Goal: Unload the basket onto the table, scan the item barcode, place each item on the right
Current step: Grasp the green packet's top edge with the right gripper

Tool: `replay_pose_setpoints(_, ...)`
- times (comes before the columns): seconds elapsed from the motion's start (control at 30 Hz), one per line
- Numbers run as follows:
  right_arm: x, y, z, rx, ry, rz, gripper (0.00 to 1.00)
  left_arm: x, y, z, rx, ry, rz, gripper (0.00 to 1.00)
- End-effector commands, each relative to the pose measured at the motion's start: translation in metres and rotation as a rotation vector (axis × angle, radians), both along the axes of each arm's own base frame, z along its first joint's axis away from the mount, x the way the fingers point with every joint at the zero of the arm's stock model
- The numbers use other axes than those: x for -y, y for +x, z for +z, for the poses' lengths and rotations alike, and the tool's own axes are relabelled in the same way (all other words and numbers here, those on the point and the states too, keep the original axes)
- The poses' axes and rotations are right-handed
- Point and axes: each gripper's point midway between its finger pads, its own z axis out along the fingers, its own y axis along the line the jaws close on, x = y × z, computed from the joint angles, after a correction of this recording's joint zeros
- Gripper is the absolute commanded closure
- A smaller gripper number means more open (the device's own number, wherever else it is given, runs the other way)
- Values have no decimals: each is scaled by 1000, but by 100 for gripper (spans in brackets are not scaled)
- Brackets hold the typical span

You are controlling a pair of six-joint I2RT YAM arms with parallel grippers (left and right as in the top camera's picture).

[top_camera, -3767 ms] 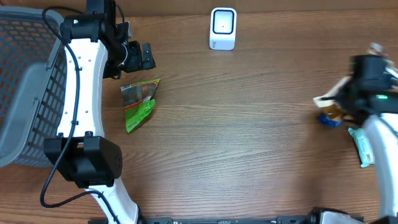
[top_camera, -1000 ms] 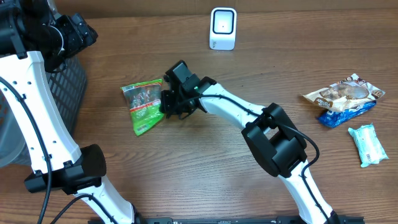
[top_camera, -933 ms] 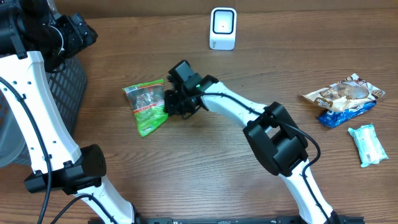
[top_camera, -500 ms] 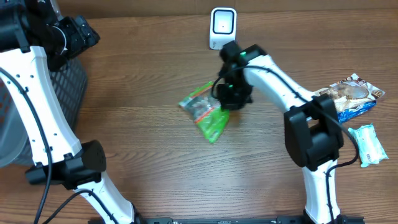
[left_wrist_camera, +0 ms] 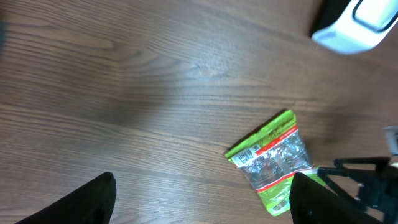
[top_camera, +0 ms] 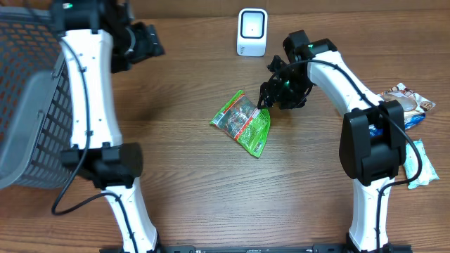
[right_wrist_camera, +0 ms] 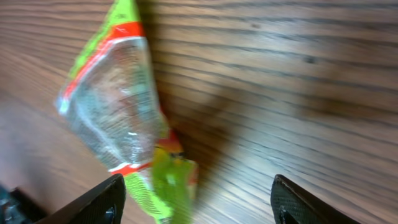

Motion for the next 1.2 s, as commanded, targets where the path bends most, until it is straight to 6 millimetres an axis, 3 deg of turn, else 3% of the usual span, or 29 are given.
replay_pose_setpoints(0.0, -31, -3, 17, -35, 99, -57, 25, 4, 5, -24, -59, 42, -12, 20)
replay_pose_setpoints(0.3, -68, -28, -38, -220, 65, -346, 31, 2, 8, -38, -89, 60, -11, 19)
replay_pose_setpoints(0.4, -67, -35, -53, -244, -6, -445, 34, 1, 8, -38, -89, 67, -9, 16)
replay_pose_setpoints(0.47, -66, -34, -55, -246, -18, -467, 42, 1, 8, -38, -89, 67, -9, 13)
replay_pose_setpoints(0.53, -65, -32, -55, -239, -17, -466, 51, 1, 9, -38, -88, 67, -9, 0)
replay_pose_setpoints(0.63, -63, -28, -54, -225, -4, -456, 65, 1, 9, -38, -85, 67, -9, 0)
replay_pose_setpoints(0.77, -64, -22, -41, -160, 49, -366, 81, 1, 9, -38, -85, 67, -9, 0)
replay_pose_setpoints(0.93, -42, 6, 6, 135, -5, -194, 77, -1, 9, -38, -85, 77, -6, 0)
replay_pose_setpoints(1.17, 4, 40, 66, 480, -255, -221, 75, -1, 9, -38, -85, 77, -6, 0)
